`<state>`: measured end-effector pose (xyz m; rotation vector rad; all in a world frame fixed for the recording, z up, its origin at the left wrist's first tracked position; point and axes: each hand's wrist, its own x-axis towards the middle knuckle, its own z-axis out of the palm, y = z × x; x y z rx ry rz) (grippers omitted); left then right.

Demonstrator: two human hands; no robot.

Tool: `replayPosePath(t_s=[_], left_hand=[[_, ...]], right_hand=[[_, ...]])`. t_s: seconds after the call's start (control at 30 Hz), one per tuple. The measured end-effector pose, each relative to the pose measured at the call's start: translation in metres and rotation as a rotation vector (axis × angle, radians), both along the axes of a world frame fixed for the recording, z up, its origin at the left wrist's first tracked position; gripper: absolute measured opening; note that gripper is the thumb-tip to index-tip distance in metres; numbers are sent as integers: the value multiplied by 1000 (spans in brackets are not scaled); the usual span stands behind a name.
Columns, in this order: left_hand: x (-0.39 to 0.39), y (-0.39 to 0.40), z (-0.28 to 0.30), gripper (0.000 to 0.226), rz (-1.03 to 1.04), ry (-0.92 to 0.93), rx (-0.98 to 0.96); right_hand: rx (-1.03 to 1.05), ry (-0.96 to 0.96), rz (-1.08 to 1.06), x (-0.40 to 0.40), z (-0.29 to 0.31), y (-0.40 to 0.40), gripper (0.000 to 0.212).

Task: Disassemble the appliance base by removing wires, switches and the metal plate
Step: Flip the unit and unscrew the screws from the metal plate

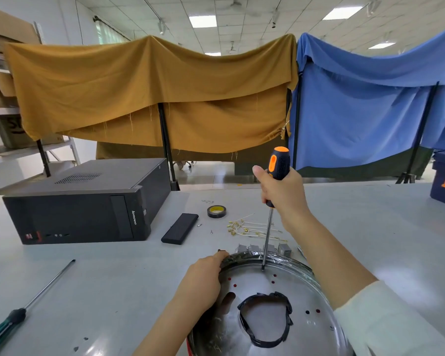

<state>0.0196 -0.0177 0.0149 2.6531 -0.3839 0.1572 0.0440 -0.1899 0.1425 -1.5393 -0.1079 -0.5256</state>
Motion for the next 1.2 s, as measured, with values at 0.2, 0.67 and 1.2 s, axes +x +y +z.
replayPosePath(t_s=[0.2, 0.67, 1.2], left_hand=[[1, 1, -1, 54, -3, 16, -15], [1, 1, -1, 55, -6, 29, -27], [-2, 0, 1, 53, -17, 26, -28]], right_hand=[[98, 56, 611, 4, 7, -8, 35], [138, 1, 570, 2, 6, -3, 25], [-93, -47, 710, -7, 0, 17, 11]])
